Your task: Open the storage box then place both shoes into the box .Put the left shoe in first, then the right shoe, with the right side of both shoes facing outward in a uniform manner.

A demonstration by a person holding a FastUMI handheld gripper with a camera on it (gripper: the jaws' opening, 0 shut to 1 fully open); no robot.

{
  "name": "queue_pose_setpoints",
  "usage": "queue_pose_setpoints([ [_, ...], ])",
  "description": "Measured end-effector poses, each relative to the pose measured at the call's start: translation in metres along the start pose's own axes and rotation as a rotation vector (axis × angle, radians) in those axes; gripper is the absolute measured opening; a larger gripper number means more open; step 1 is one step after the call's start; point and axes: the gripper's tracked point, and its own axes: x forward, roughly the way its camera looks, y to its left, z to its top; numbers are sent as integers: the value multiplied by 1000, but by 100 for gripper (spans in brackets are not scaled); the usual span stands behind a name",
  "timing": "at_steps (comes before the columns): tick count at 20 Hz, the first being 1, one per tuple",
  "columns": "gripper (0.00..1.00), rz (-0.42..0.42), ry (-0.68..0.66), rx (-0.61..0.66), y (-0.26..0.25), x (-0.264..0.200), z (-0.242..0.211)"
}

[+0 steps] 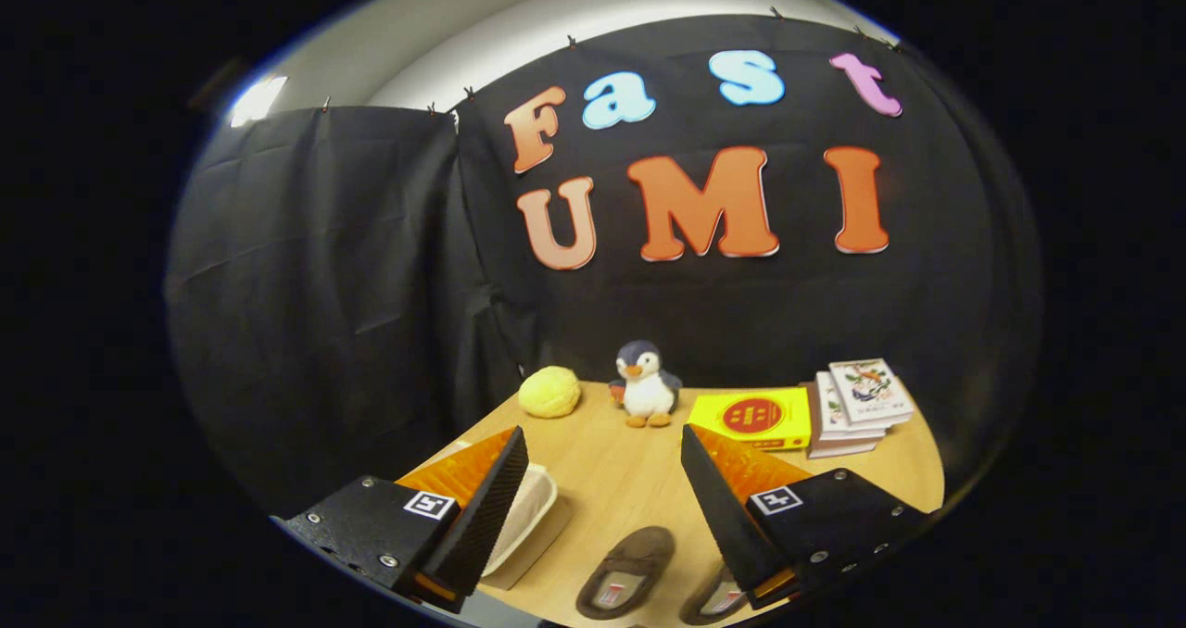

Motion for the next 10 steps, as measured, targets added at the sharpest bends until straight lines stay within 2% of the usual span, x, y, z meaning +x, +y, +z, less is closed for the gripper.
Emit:
queue_pose_setpoints([
  [3, 98, 105, 123, 86, 26, 22, -37],
  [6, 97, 210, 267, 253, 53, 38, -79],
  [10, 97, 257, 391, 404, 70, 55, -121],
])
